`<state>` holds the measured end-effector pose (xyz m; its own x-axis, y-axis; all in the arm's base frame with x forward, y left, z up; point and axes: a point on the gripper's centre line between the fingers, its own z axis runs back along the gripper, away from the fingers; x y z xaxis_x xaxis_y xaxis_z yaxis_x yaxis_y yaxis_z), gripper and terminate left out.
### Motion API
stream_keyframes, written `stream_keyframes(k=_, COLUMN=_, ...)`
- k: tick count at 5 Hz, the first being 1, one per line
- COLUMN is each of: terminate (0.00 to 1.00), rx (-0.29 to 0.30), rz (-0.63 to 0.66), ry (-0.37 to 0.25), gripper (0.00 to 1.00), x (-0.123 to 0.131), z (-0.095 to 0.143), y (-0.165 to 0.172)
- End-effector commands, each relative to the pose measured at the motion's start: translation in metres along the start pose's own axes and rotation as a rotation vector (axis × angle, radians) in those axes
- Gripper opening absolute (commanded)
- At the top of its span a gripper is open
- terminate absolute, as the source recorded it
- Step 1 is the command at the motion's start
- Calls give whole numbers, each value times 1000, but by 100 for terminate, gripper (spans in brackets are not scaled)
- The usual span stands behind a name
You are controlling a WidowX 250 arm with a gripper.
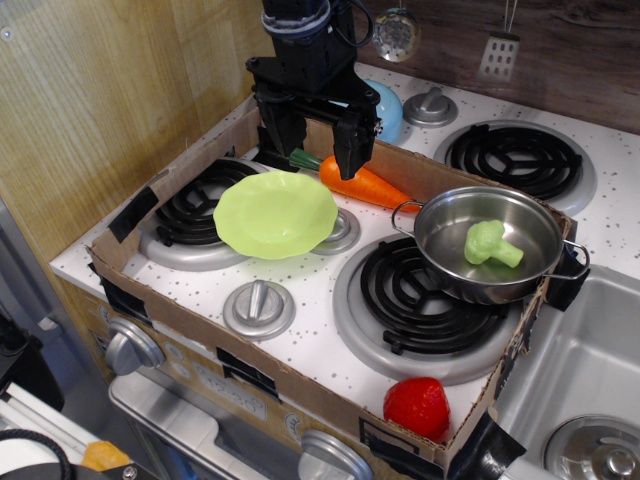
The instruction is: Take broccoli out of pan
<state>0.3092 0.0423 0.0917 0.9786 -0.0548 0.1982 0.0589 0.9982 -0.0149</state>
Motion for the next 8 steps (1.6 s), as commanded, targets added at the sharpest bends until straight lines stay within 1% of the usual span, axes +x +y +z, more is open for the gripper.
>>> stream_keyframes(k=1, terminate=0, rx=0, rz=0, ry=0, gripper=100, x=0, z=0, y=0)
stream_keyframes(k=2, terminate=0, rx=6, rz=7, ry=48, gripper=100, x=12, z=21, y=-9)
stream_keyframes(k=3, terminate=0, rx=47, rz=34, ry=25, gripper=100, x=19, z=36, y=-28)
stream_keyframes(k=4, terminate=0, rx=28, rz=124, ry=25, gripper=100, x=15, z=35, y=-60)
stream_keyframes(k=5, terminate=0, rx=16, rz=198, ry=-32, gripper=100, x=15, z=22, y=-89)
stream_keyframes(k=6, terminate=0, rx=26, rz=215, ry=-68, gripper=100, x=21, z=13, y=-110)
stream_keyframes(k=7, terminate=0, rx=11, rz=169, ry=-90, gripper=100, x=33, z=5, y=-120)
stream_keyframes(k=8, terminate=0, rx=8, rz=135, ry=-110, gripper=100, x=43, z=-4, y=-127)
